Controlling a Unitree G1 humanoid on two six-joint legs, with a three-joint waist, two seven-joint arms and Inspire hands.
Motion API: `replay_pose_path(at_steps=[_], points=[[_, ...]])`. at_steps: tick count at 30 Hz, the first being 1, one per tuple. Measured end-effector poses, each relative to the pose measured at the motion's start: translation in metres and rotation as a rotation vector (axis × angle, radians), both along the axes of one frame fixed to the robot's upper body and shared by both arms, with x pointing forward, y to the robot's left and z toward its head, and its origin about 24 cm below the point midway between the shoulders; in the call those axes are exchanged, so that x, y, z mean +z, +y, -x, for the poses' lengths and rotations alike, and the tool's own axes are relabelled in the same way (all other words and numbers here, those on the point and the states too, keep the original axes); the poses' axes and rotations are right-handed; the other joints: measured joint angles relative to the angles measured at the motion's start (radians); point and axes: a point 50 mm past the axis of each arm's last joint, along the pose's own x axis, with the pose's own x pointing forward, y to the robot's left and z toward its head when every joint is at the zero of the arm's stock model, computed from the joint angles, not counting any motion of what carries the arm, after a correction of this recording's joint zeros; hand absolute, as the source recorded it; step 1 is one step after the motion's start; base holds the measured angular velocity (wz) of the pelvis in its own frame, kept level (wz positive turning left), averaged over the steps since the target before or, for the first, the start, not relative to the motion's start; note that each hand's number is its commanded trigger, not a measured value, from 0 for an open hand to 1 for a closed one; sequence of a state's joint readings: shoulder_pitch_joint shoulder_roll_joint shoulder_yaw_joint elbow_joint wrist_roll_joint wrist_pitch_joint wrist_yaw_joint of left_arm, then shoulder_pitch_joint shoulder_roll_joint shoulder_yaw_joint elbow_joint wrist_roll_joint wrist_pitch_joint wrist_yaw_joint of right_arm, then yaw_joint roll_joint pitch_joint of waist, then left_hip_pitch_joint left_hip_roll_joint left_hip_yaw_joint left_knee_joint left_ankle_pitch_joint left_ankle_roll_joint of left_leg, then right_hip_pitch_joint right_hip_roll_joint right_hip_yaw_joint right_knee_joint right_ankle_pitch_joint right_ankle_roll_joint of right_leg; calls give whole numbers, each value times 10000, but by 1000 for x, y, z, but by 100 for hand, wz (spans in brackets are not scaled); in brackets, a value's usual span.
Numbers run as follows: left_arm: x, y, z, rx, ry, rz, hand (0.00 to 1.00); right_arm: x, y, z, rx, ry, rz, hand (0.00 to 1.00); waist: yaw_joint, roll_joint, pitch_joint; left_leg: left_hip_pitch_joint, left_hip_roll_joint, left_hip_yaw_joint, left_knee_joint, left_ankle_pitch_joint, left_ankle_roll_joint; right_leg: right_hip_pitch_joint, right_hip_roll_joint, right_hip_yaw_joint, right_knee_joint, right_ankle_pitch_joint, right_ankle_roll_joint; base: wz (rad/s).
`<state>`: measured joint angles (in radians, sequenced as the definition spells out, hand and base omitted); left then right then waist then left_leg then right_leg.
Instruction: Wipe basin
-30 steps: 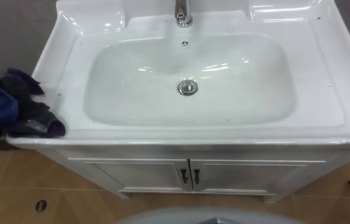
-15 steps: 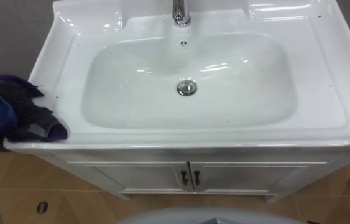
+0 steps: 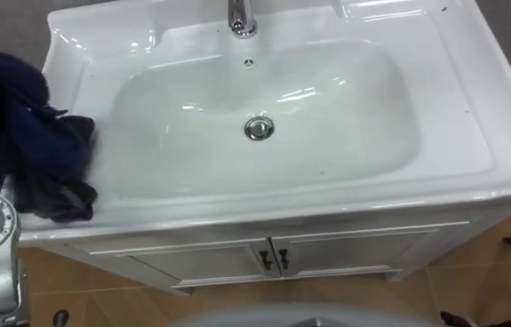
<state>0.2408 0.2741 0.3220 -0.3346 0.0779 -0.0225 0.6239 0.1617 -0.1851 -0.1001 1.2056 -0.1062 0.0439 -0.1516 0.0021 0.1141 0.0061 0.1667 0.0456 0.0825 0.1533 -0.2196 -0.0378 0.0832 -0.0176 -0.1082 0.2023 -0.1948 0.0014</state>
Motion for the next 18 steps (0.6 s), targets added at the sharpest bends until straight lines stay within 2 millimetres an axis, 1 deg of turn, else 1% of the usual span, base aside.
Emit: replay_pose_path(at_steps=[4, 7, 12, 15, 18], points=[[-4, -13, -8, -1094, 401, 35, 0, 0, 1, -3, 22, -69, -26, 0, 1, -20, -11, 7, -1, 0, 1, 0, 0, 0, -4, 6, -9, 1, 2, 0], [-4, -14, -10, -1435, 569, 10, 0, 0, 2, -5, 23, -118, -40, 0, -8, -41, -10, 7, 0, 8, 1, 0, 0, 5, 0, 17, -8, 3, 0, 0], [-4, -13, -10, -1579, 508, 312, 0, -1, 2, -1, -14, -40, -40, 0, 21, -52, -23, 2, -1, 21, 0, 0, 0, 27, 7, 25, -146, 16, 7, 0], [-4, -11, -9, -1501, 449, 418, 0, -1, 2, -1, 34, -15, 8, 0, 39, -69, -28, 20, -1, 75, 1, 0, 0, 14, 16, 105, -135, 16, 8, -7], [-4, -4, -6, -1119, 440, 437, 0, -1, 2, 0, 187, 88, 102, 0, 37, -94, -56, 74, -1, 123, 0, 0, 0, 26, 28, 210, -129, 16, 8, -10]])
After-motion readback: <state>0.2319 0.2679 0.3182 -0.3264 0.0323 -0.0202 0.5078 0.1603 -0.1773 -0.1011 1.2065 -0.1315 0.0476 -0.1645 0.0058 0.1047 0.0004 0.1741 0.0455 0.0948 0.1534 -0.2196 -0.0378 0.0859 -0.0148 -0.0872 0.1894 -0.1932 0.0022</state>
